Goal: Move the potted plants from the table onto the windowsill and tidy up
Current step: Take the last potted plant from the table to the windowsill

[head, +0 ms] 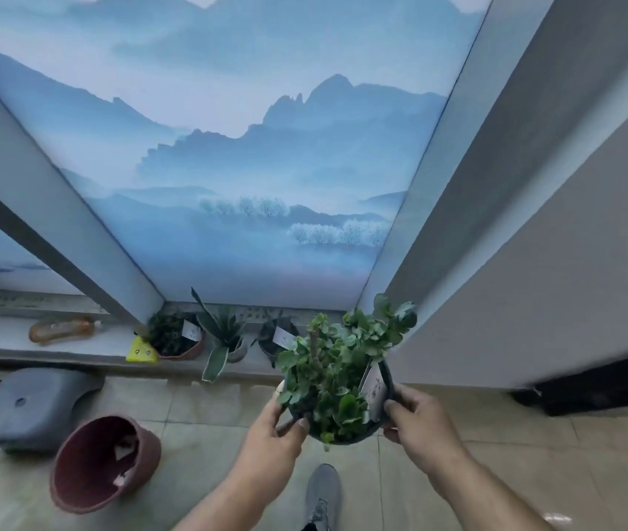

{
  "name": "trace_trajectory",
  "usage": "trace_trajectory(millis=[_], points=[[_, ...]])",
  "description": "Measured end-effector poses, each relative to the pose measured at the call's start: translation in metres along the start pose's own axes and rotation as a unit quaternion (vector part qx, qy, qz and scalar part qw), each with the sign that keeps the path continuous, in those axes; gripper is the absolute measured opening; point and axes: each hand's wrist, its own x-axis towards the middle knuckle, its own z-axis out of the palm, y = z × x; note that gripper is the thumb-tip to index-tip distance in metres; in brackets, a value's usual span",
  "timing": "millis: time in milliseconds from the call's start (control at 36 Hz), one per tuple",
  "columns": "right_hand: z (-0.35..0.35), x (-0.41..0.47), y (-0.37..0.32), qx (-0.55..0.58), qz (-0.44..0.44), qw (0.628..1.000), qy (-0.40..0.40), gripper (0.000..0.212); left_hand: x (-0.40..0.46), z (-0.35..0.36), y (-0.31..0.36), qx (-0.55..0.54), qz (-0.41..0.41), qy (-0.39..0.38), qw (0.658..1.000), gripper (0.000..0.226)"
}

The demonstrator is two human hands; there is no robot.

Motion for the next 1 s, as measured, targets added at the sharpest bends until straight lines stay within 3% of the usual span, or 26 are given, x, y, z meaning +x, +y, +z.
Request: trace_trajectory(millis=[361, 528, 694, 778, 861, 1000], points=[[0.046, 0.262, 0.11, -0.018, 0.04, 0.998, 0.053, 0.031, 0.278, 0.016, -0.102, 0.0, -0.027, 0.009, 1.0, 0.054], [0.057, 0.35, 0.16, -0.071, 0.04, 0.995, 0.053, 0.035, 0.363, 0.025, -0.137, -0.02, -0.024, 0.01, 0.999, 0.061], [0.058, 0.405, 0.186, -0.109, 0.048, 0.989, 0.082, 0.044, 0.419, 0.033, -0.168, -0.018, -0.031, 0.001, 0.999, 0.064], [0.059, 0.426, 0.203, -0.126, 0.049, 0.987, 0.091, 0.032, 0.438, 0.035, -0.179, -0.02, -0.031, -0.004, 0.999, 0.064], [0.061, 0.447, 0.224, -0.147, 0.05, 0.983, 0.095, 0.034, 0.453, 0.035, -0.188, -0.019, -0.035, 0.002, 0.999, 0.064], [0.074, 0.449, 0.204, -0.179, 0.064, 0.972, 0.138, 0.026, 0.457, 0.041, -0.191, -0.026, -0.033, 0.002, 0.999, 0.072]])
